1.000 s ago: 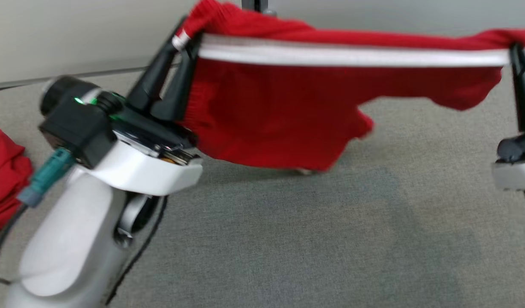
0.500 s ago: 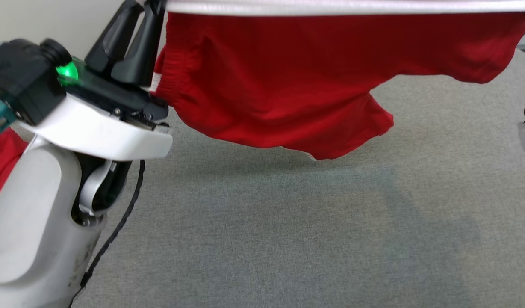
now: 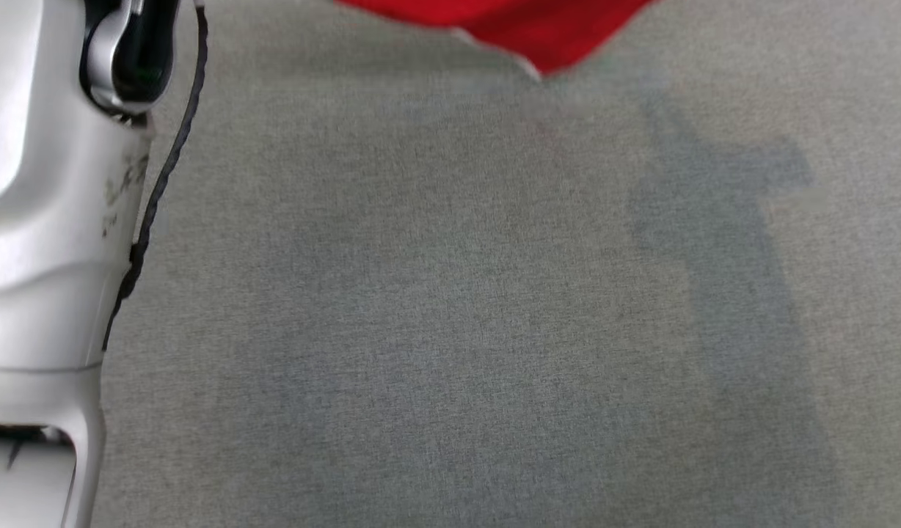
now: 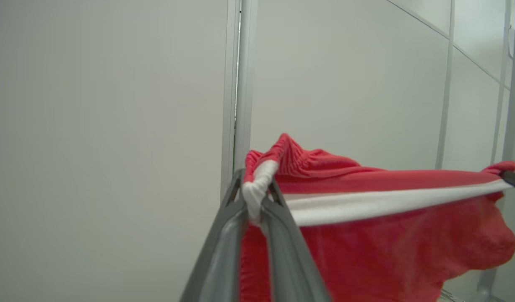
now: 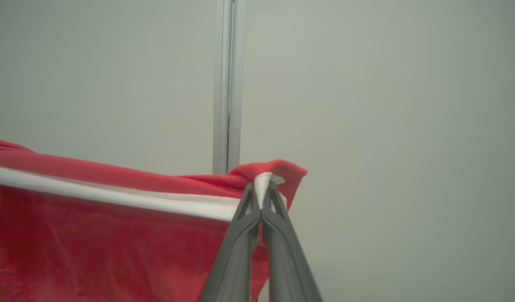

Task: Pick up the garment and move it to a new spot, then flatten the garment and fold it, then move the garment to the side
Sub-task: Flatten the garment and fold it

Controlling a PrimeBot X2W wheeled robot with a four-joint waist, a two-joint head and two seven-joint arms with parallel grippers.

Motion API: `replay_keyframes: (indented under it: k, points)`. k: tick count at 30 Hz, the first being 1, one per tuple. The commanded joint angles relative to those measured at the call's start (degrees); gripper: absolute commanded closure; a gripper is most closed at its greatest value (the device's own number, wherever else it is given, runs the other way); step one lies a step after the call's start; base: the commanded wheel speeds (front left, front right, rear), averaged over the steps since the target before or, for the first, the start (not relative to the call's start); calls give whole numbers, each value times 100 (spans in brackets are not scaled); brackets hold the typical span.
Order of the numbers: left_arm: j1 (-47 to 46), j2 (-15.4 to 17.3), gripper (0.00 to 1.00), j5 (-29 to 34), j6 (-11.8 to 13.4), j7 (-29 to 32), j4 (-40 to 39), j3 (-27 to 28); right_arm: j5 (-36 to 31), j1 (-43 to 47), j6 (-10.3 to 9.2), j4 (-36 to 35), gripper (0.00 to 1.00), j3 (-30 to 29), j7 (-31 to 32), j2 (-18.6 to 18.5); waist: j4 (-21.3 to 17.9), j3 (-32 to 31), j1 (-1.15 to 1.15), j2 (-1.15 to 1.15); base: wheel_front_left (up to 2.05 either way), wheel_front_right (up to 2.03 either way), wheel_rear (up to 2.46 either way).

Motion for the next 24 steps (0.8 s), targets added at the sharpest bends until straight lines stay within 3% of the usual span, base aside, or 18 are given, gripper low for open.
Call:
replay_keyframes:
  k: [1,12,19,24]
  points:
    - [-117,108,100,-3,22,-140,458,144,16,-132,-106,406,100,-13,-149,-14,-38,225,0,0,0,0,0]
    - [257,-410,100,-121,-279,-506,3249,195,277,-82,-86,3188,100,825,-1176,1018,-123,440,0,0,0,0,0]
    - [808,-549,100,-61,-347,-510,3357,545,692,315,-86,3827,100,1168,-1460,1179,-87,398,0,0,0,0,0]
    - [1686,-580,100,75,-395,-512,2851,943,959,1096,-86,3496,100,1398,-1534,1088,-91,61,0,0,0,0,0]
